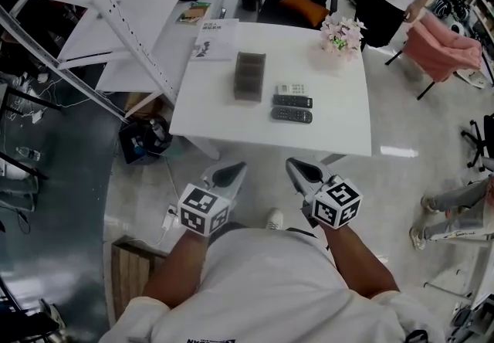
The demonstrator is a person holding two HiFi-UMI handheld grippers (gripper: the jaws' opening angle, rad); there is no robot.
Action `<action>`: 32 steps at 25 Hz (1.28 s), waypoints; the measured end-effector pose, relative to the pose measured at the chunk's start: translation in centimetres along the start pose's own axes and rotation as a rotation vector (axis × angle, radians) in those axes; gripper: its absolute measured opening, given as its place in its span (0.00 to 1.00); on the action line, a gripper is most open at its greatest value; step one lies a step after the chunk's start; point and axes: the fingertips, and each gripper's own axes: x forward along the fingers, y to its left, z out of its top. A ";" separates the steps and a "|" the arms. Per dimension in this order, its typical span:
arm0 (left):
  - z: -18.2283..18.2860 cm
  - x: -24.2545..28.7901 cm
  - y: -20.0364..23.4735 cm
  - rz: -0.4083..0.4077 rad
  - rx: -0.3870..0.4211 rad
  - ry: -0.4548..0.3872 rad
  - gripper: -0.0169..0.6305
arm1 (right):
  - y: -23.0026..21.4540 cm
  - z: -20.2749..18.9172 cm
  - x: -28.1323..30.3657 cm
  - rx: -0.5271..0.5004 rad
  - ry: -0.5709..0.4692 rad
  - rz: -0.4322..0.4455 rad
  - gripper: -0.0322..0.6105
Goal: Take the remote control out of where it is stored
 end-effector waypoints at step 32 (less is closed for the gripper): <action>0.6 -4.6 9.3 -0.166 0.093 0.029 0.03 | 4.5 0.0 8.0 0.010 -0.021 -0.234 0.06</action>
